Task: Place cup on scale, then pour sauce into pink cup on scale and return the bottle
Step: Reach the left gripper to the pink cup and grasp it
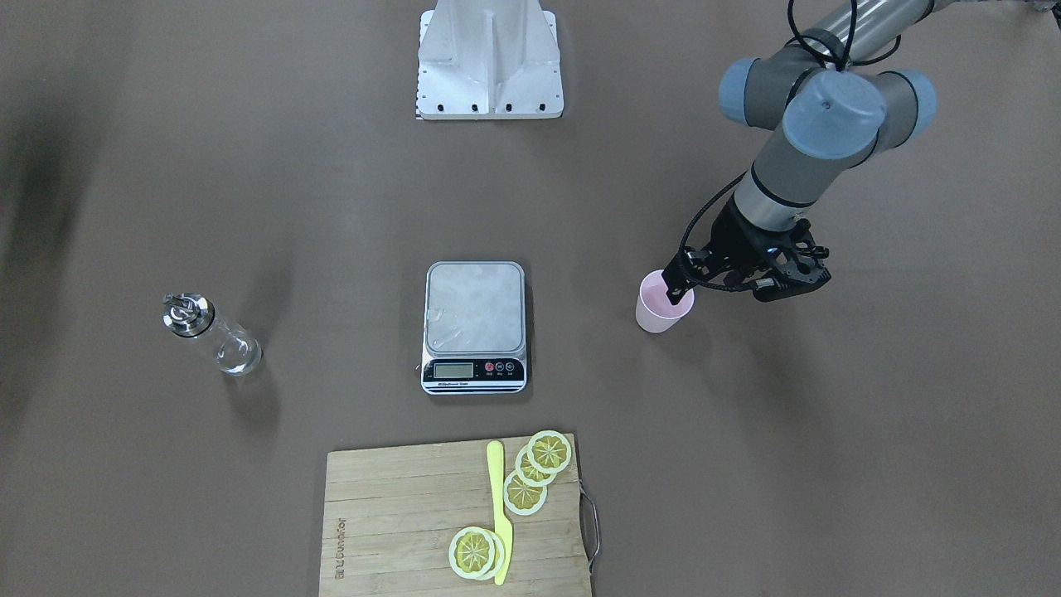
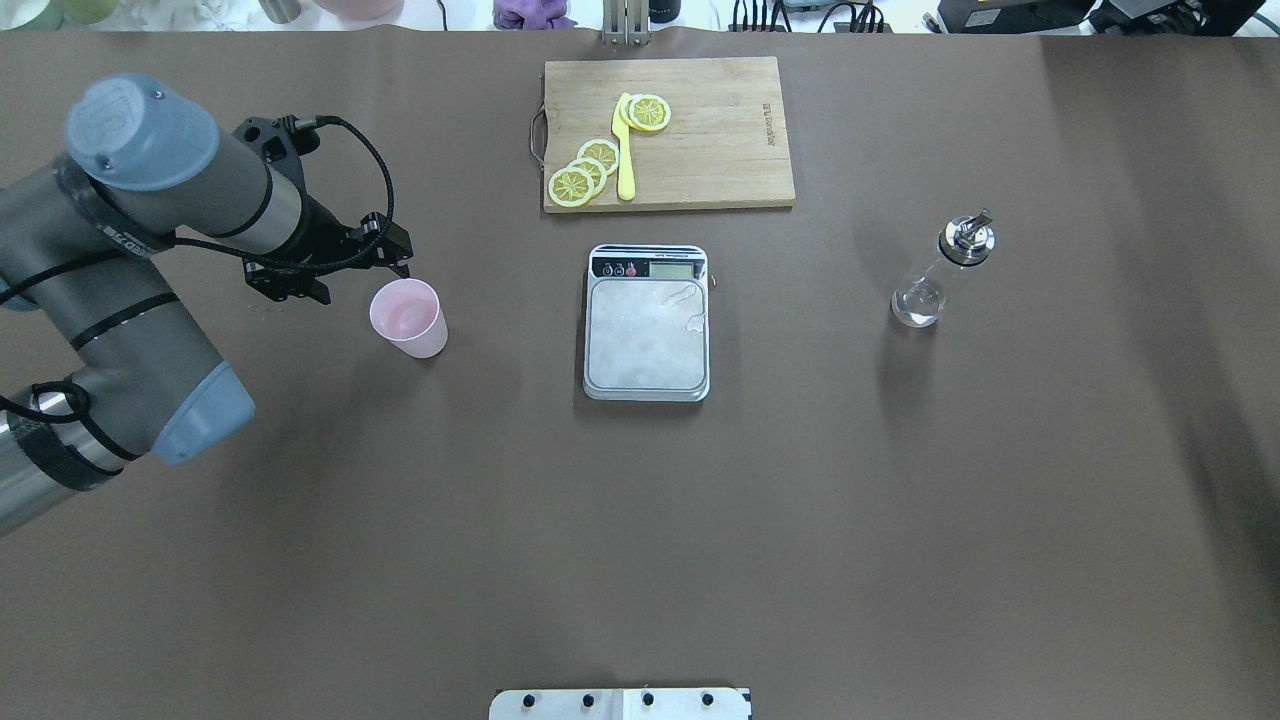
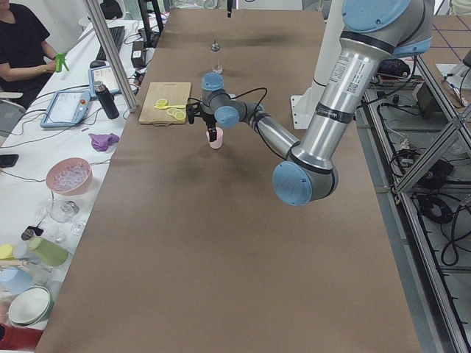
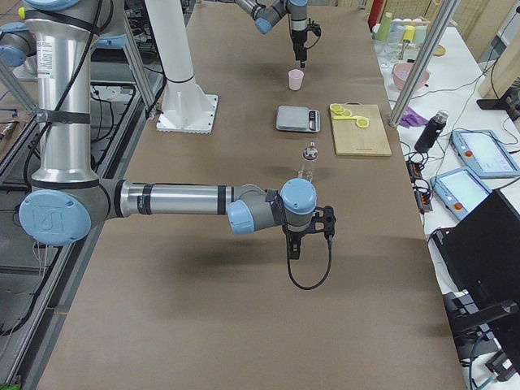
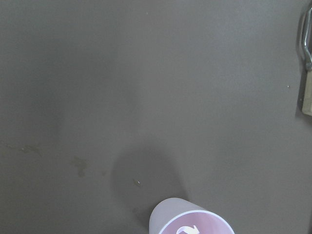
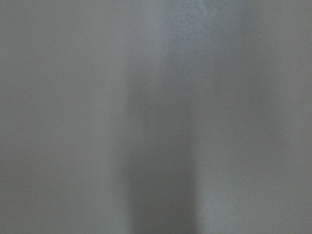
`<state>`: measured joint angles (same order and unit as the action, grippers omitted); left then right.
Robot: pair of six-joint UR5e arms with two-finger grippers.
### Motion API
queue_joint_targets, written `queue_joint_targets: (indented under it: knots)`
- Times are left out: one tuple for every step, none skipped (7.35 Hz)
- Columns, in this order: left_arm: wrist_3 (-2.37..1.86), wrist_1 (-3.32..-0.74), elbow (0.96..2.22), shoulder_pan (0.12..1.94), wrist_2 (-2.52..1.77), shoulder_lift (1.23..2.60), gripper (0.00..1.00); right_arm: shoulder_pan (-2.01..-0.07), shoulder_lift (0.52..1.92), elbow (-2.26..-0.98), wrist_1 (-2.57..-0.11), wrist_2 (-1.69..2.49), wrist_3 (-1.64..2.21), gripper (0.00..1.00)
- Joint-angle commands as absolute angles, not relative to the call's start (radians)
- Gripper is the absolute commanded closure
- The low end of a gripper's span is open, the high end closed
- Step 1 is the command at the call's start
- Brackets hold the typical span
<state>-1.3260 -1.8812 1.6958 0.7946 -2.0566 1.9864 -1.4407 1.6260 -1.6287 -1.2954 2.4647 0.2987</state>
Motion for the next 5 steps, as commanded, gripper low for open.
queue_joint_targets:
  knots:
    - [-1.328, -1.914, 1.669, 0.776, -2.051, 1.979, 0.09, -1.440, 1.626, -1.632, -1.295, 2.467, 0.321, 0.00]
    - [-1.330, -1.914, 1.664, 0.776, -2.052, 1.979, 0.19, -1.440, 1.626, -1.632, -1.296, 2.467, 0.321, 0.00]
    - [-1.330, -1.914, 1.654, 0.773, -2.052, 1.980, 0.26, -1.440, 1.626, -1.632, -1.295, 2.467, 0.321, 0.00]
    - [-1.331, -1.914, 1.652, 0.766, -2.052, 1.980, 0.31, -1.440, 1.625, -1.629, -1.296, 2.465, 0.321, 0.00]
    - [-1.331, -1.914, 1.652, 0.764, -2.052, 1.980, 0.37, -1.440, 1.624, -1.629, -1.296, 2.465, 0.321, 0.00]
